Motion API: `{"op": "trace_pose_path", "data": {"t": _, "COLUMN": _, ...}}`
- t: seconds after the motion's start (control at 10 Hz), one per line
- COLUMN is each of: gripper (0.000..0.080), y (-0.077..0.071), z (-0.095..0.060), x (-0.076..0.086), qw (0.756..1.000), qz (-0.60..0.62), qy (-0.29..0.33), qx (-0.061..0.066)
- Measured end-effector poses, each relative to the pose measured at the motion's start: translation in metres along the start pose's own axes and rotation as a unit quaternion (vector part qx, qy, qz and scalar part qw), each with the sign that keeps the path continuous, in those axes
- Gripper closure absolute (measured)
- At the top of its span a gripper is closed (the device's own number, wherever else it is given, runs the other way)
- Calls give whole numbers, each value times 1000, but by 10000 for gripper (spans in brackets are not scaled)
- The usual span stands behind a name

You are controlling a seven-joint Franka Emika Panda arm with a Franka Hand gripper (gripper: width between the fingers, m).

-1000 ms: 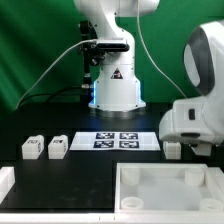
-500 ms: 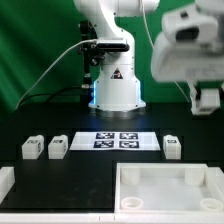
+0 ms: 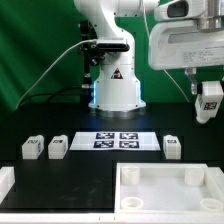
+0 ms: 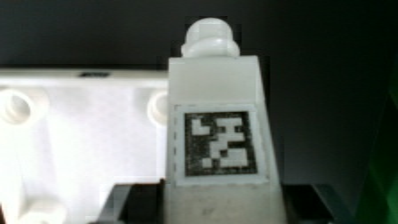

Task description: Assemble one leg

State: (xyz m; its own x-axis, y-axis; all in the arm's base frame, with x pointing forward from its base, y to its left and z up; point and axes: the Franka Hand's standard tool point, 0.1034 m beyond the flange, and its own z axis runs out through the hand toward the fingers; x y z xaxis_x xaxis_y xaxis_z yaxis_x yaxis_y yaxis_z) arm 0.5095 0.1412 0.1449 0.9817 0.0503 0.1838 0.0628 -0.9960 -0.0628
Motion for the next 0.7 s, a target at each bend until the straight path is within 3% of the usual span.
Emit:
{"op": "trace_pose_path", "data": {"t": 0.1, "gripper": 508, "y": 7, "z": 10, "x": 16, "qw": 999, "qz": -14, "qy": 37, "qx": 2}}
{"op": "trace_pose_path", "data": {"t": 0.2, "gripper": 507, "y": 9, "z": 3, "x": 48, "qw": 995, "qz": -15, "qy": 102, "qx": 12}}
{"op": "trace_pose_path", "data": {"t": 0.3, "gripper": 507, "y": 5, "z": -4, "x": 67, "qw": 987, "qz": -16, "qy": 158, "qx": 23}}
{"op": "trace_pose_path", "data": {"t": 0.4, "gripper": 507, "y": -1, "z": -8, "x": 74, "qw": 977, "qz": -12, "qy": 210, "qx": 36}}
{"op": "trace_pose_path", "data": {"t": 0.5, "gripper": 507, "y": -4, "z": -5, "x": 69, "qw": 966, "qz": -7, "qy": 255, "qx": 44}}
{"op": "trace_pose_path", "data": {"t": 0.6, "gripper": 506, "y": 0, "z": 8, "x": 60, "qw": 972, "qz": -6, "qy": 231, "qx": 36}}
{"op": "trace_pose_path", "data": {"t": 0.7, "gripper": 506, "y": 2, "z": 11, "x": 58, "qw": 975, "qz": -9, "qy": 219, "qx": 31}}
